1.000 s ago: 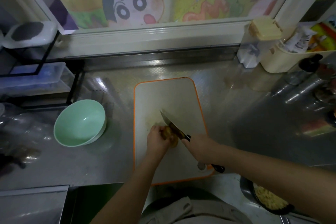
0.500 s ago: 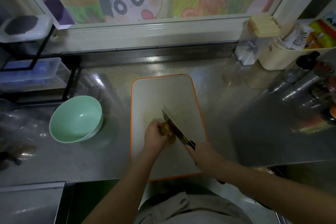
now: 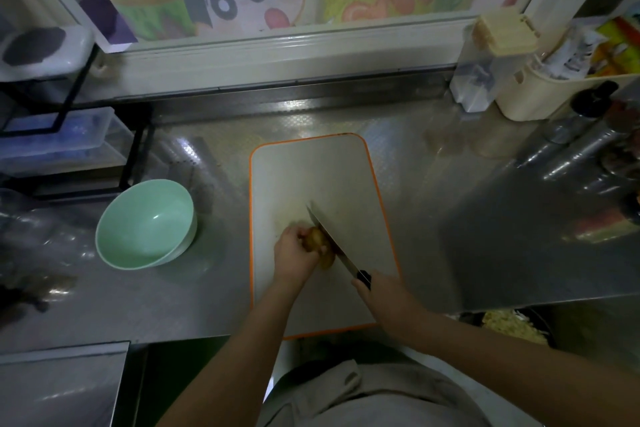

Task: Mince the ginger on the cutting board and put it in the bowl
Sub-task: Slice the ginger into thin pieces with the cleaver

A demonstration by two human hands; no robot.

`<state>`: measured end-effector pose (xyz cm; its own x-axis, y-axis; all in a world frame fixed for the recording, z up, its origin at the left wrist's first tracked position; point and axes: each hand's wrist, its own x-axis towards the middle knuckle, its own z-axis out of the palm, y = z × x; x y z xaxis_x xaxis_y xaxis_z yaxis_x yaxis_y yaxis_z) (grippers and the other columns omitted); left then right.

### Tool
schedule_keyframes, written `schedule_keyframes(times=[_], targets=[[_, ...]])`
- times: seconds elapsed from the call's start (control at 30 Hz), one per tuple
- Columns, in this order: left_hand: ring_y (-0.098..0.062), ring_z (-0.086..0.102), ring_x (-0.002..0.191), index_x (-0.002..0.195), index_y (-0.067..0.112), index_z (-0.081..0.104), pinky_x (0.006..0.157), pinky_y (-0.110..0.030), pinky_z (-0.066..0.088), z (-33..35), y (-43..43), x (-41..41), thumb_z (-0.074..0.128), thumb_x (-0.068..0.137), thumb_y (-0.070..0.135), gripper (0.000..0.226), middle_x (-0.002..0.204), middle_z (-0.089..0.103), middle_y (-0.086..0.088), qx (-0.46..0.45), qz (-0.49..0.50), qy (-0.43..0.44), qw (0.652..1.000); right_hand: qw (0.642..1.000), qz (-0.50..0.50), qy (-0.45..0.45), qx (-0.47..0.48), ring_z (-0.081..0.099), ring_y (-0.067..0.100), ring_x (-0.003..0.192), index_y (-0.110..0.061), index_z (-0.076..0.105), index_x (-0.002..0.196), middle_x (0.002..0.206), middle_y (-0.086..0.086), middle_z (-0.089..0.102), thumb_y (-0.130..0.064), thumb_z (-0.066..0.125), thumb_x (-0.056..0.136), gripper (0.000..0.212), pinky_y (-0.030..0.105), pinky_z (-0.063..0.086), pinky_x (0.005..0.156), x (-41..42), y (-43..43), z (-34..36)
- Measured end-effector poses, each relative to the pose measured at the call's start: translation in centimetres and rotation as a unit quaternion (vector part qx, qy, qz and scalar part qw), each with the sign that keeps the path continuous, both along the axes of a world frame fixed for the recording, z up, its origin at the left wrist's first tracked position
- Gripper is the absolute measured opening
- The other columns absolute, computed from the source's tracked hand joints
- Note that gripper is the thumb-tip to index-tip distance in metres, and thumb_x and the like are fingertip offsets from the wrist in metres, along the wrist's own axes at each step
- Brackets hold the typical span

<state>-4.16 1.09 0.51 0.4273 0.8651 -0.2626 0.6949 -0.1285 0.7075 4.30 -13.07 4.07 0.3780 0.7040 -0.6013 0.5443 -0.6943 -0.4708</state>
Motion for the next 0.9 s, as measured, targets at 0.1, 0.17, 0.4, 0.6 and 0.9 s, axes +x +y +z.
schedule_keyframes(times=[0.1, 0.17, 0.4, 0.6, 0.9], targets=[[-0.026, 0.057, 0.096, 0.104, 0.006, 0.061, 0.075, -0.023, 0.039, -0.1, 0.0, 0.1, 0.078, 0.07, 0.013, 0.039, 0.106, 0.06, -0.009, -0.003, 0.002, 0.008, 1.0, 1.0, 0.006, -0.002, -0.023, 0.057, 0.027, 0.099, -0.012, 0.05, 0.113, 0.109, 0.011, 0.058, -0.028, 0.034, 0.102, 0.025, 0.037, 0.047, 0.084, -0.2, -0.5, -0.9], [-0.026, 0.057, 0.095, 0.104, 0.006, 0.061, 0.076, -0.024, 0.041, -0.1, 0.0, 0.1, 0.078, 0.07, 0.014, 0.039, 0.106, 0.06, -0.009, -0.005, 0.003, 0.008, 1.0, 0.999, -0.026, 0.015, -0.015, 0.059, 0.025, 0.095, -0.012, 0.051, 0.106, 0.107, 0.011, 0.06, -0.03, 0.035, 0.102, 0.024, 0.032, 0.047, 0.078, -0.3, -0.3, -1.4], [-0.027, 0.058, 0.095, 0.103, 0.006, 0.061, 0.076, -0.024, 0.042, -0.2, 0.0, -0.3, 0.078, 0.07, 0.012, 0.038, 0.104, 0.061, -0.009, -0.004, 0.005, 0.001, 1.0, 0.999, -0.041, -0.005, -0.016, 0.06, 0.027, 0.091, -0.018, 0.037, 0.083, 0.106, 0.015, 0.062, -0.035, 0.035, 0.101, 0.024, 0.028, 0.038, 0.068, -0.8, -0.4, -3.4], [-0.026, 0.057, 0.098, 0.107, 0.005, 0.061, 0.078, -0.026, 0.044, -0.3, 0.1, -0.5, 0.077, 0.072, 0.013, 0.039, 0.107, 0.06, -0.01, -0.006, -0.005, -0.005, 1.0, 0.996, -0.058, 0.053, 0.033, 0.06, 0.029, 0.09, -0.008, 0.053, 0.097, 0.099, 0.013, 0.061, -0.034, 0.036, 0.101, 0.031, 0.033, 0.046, 0.074, 0.9, -0.5, -2.9], [-0.023, 0.056, 0.102, 0.113, 0.011, 0.059, 0.083, -0.027, 0.046, -0.2, -0.4, -0.7, 0.075, 0.075, 0.019, 0.042, 0.113, 0.059, -0.006, -0.032, 0.005, -0.028, 0.999, 0.992, -0.053, 0.035, 0.112, 0.048, 0.007, 0.051, -0.012, 0.049, 0.088, 0.065, -0.005, 0.046, -0.037, 0.036, 0.099, 0.03, 0.015, 0.036, 0.043, 2.5, -0.2, -1.4]])
